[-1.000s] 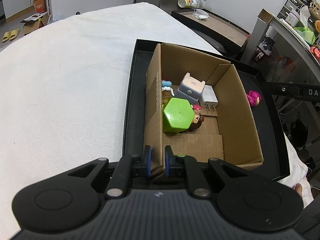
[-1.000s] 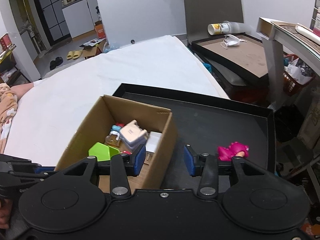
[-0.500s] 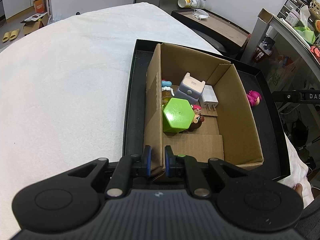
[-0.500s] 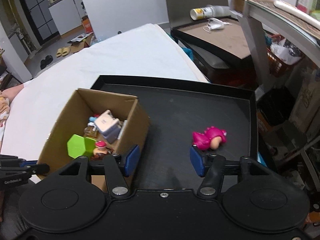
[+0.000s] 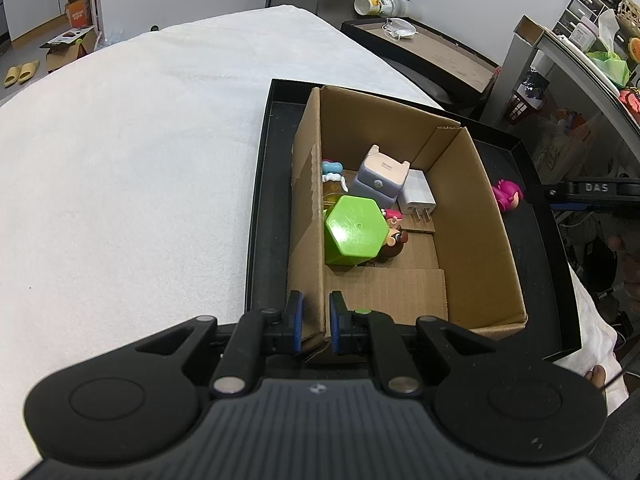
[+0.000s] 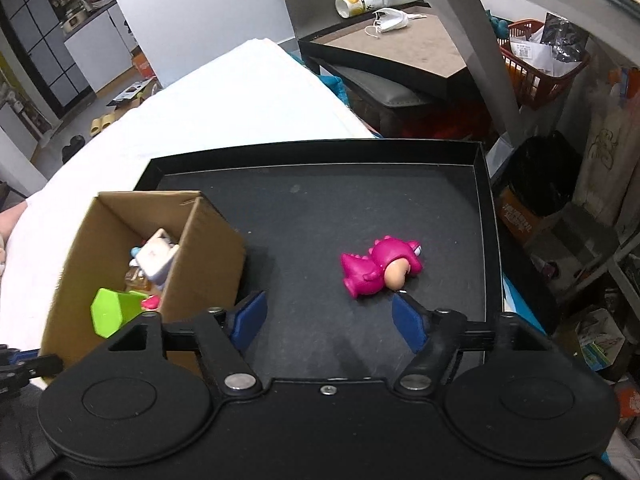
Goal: Organize rigid objects
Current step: 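Move the right gripper to the pink dinosaur figurine on the tray, then close the right gripper on the pink dinosaur figurine, then lift the pink dinosaur with the right gripper over the box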
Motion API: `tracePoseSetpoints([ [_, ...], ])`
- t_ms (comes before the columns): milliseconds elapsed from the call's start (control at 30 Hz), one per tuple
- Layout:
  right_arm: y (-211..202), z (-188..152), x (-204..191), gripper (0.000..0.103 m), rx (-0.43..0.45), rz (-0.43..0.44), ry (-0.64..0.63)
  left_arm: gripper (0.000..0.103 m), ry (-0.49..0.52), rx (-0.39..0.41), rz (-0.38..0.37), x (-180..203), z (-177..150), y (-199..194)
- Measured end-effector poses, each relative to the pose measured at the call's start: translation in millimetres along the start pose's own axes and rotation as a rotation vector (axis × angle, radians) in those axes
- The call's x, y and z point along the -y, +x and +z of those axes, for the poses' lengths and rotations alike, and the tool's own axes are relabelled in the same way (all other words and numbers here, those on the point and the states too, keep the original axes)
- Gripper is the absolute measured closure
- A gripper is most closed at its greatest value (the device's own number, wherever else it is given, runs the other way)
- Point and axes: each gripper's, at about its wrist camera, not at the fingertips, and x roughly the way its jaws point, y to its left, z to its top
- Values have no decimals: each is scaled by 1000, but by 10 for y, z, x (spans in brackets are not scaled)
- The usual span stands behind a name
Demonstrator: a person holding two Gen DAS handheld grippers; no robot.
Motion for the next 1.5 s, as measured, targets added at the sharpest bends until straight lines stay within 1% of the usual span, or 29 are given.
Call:
tracePoseSetpoints([
  [67,63,13,1,22,3,-10,-14,90,-1,-2,-1,-1,3,7],
  [267,239,43,-4,14,-5,-33,-85,90,-2,-4,-1,-1,5,12],
  [500,447,44,78,13,-13,-68,-132,90,-1,-5,-1,-1,3,18],
  [733,626,58,127,12,-2,-75,-167,90,7,-6,9,18,-1,23],
  [933,730,64,151,12,17,-106,-187,90,8,-10,19,38,5,25],
  [1000,742,64,151,12,24,-102,-189,90,10,-10,23,49,8,23],
  [1033,748,66,144,14,28,-100,-192,90,12,-10,26,57,8,24],
  [1100,757,65,132,26,31,-93,-200,90,14,-9,29,61,6,21],
  [1133,758,66,130,38,31,-88,-201,90,12,-9,30,61,5,20],
  [1333,673,69,104,39,34,-73,-203,90,13,-7,36,67,2,12],
  [1500,496,80,-17,39,51,-63,-216,90,13,-3,39,64,-5,-2],
])
